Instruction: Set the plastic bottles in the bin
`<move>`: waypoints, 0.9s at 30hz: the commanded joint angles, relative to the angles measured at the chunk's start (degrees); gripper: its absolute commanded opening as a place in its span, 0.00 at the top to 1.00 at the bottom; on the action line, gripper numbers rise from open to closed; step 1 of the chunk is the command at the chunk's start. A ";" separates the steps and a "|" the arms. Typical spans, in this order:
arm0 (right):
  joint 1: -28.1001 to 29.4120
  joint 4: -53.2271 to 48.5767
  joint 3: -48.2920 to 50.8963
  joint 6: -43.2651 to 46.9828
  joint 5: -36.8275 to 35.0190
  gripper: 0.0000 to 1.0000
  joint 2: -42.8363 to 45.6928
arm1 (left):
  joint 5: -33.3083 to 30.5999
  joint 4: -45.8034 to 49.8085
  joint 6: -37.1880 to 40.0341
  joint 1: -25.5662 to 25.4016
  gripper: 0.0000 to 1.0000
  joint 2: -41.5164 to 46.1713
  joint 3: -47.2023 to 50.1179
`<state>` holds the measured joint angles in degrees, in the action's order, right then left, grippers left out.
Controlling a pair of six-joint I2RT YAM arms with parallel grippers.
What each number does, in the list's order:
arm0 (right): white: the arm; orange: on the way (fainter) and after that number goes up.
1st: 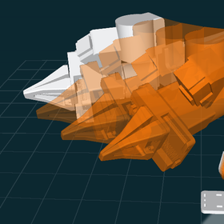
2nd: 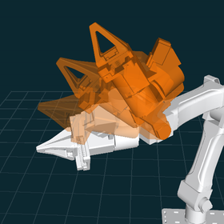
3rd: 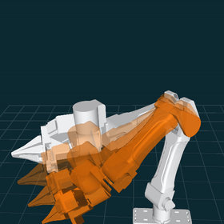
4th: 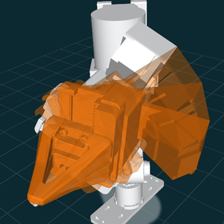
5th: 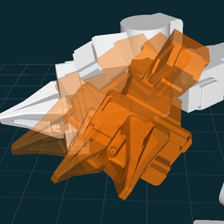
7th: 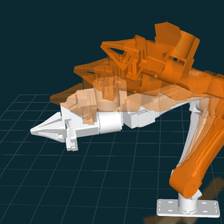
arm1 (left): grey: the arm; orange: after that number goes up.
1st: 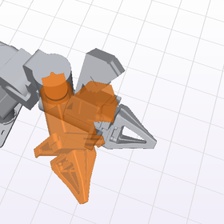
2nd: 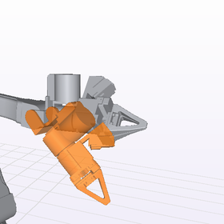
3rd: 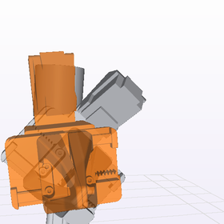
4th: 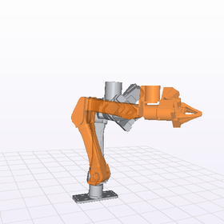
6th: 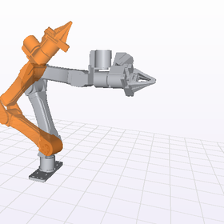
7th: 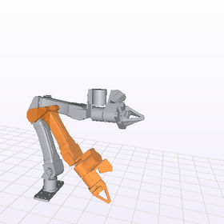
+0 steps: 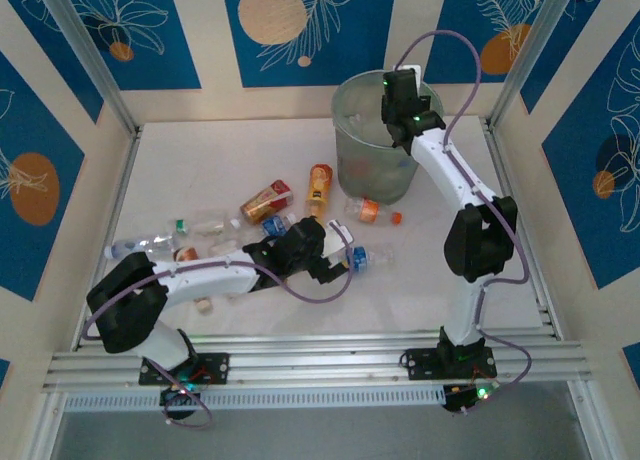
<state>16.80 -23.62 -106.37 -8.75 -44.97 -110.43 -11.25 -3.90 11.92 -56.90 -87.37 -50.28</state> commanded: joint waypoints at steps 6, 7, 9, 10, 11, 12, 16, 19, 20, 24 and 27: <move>-0.18 0.34 4.83 -5.16 -0.55 0.20 6.43 | -1.85 0.33 -0.95 0.18 0.01 1.56 -0.52; -0.10 0.47 5.60 -5.66 -0.42 0.20 7.36 | -1.94 0.47 -0.91 0.19 0.01 1.51 -0.68; -0.10 0.74 6.76 -6.14 -0.30 0.20 8.72 | -2.11 0.63 -0.96 0.21 0.00 1.49 -0.78; -0.05 0.92 7.17 -6.19 -0.21 0.20 9.44 | -2.20 0.75 -0.99 0.15 0.00 1.50 -0.95; -0.02 1.00 7.45 -6.29 -0.12 0.19 10.06 | -2.33 0.77 -0.94 0.22 0.01 1.58 -0.96; 0.01 0.96 7.53 -6.33 -0.05 0.19 10.58 | -2.42 0.76 -1.01 0.29 0.01 1.61 -1.06; 0.25 0.94 8.10 -6.29 -0.05 0.19 12.79 | -2.98 1.00 -1.13 0.32 0.01 1.90 -1.22; 0.34 0.96 8.13 -6.03 0.16 0.19 13.99 | -3.17 1.19 -1.50 0.46 0.01 2.28 -1.32; 0.39 0.88 8.03 -5.82 0.15 0.19 14.19 | -3.25 1.26 -1.64 0.47 0.01 2.58 -1.31; 0.75 0.47 7.53 -5.09 0.52 0.19 15.48 | -3.90 1.70 -2.17 0.48 0.01 3.57 -1.15; 1.30 -0.41 6.57 -4.72 1.36 0.18 16.63 | -4.69 2.06 -2.84 0.48 0.00 4.60 -0.97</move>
<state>17.28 -23.68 -98.76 -13.91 -44.51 -96.31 -14.41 -3.33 10.55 -56.75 -85.06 -50.30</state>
